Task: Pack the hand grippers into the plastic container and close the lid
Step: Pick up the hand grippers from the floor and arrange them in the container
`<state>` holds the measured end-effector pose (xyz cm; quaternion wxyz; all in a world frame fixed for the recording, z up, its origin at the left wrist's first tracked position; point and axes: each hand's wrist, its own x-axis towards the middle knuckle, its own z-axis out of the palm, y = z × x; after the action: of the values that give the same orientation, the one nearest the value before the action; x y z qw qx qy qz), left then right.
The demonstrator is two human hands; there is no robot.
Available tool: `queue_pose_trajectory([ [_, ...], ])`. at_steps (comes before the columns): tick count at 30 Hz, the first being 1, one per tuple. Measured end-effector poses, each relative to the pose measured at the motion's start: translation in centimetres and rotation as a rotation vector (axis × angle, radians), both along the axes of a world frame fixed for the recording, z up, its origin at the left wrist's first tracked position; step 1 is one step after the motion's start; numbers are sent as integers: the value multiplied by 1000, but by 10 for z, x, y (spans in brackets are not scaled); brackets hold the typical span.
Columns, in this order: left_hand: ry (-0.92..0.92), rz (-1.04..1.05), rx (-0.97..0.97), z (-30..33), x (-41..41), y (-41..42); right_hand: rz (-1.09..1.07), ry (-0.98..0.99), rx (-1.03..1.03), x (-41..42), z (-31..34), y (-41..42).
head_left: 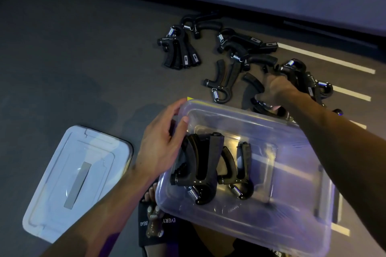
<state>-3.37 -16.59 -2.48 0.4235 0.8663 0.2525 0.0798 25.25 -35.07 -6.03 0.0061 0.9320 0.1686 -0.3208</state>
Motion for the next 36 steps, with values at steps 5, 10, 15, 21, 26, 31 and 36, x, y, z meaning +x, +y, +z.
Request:
queue_pose_trajectory([
  [5,0,8,-6,0,0,0,-19,-33,-62,2,-4,-1],
  [10,4,14,-4,0,-1,-1,89,-198,-123,0,-3,1],
  [15,-12,12,2,2,0,-1,78,-243,-27,-7,11,-2],
  [21,-35,11,11,4,-1,-2,-216,-229,563,-28,79,-11],
  [26,-54,18,6,6,-1,-4,-276,-270,843,-91,160,-34],
  [31,-73,16,23,6,-1,-4,-189,-60,678,-176,149,-51],
  [36,-75,2,43,6,-2,-3,-130,-1,400,-206,82,-58],
])
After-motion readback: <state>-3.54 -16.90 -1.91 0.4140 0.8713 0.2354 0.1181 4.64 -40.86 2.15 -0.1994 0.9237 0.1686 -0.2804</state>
